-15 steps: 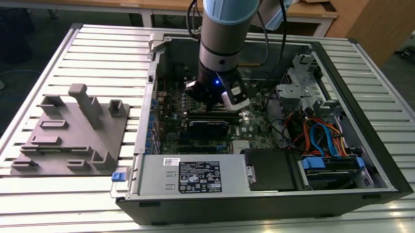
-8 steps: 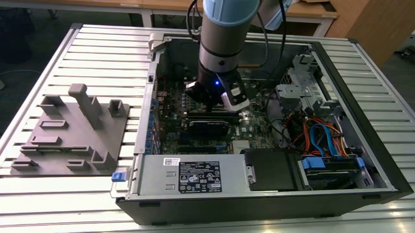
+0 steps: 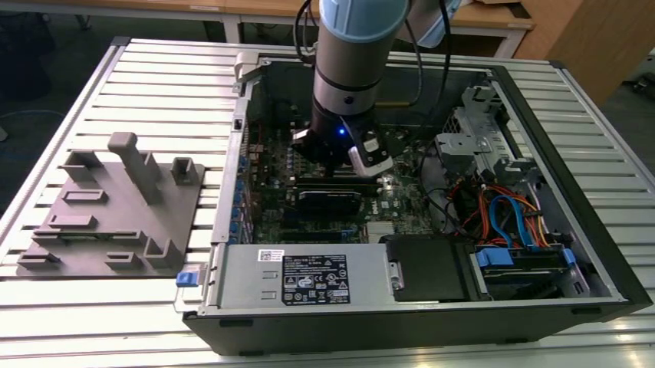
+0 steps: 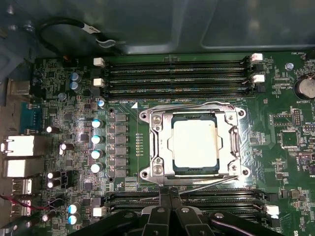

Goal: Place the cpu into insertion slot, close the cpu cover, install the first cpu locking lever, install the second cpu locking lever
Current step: 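Install the second cpu locking lever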

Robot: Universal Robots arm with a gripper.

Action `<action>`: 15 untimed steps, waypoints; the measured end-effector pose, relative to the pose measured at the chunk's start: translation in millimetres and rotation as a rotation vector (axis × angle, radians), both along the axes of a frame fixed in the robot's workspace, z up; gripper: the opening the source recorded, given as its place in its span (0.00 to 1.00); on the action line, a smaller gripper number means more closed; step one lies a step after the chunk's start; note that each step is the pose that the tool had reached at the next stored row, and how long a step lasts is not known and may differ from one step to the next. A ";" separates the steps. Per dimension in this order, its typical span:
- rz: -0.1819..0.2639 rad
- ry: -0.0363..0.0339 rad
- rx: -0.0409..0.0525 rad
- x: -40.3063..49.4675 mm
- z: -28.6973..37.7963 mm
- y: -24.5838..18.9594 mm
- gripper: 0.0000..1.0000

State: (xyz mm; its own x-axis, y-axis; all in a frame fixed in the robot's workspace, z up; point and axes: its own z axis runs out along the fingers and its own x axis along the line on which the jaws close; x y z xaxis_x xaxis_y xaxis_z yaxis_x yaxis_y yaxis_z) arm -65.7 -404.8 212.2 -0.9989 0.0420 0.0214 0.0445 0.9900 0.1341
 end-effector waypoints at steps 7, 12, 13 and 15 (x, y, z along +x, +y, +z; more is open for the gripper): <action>0.000 0.0001 0.0269 -2.3 -0.9 -2.3 0.10; 0.000 0.0001 0.0497 -3.2 -1.5 -7.4 0.10; 0.000 0.0001 0.0565 -3.2 -1.5 -8.5 0.10; 0.000 0.0000 0.0713 -3.5 -1.6 -10.2 0.10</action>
State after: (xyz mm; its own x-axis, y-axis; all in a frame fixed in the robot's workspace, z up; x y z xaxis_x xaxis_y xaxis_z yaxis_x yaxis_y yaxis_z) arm -69.1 -415.1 210.7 -0.9989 0.0404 0.0243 0.0446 0.9779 0.2043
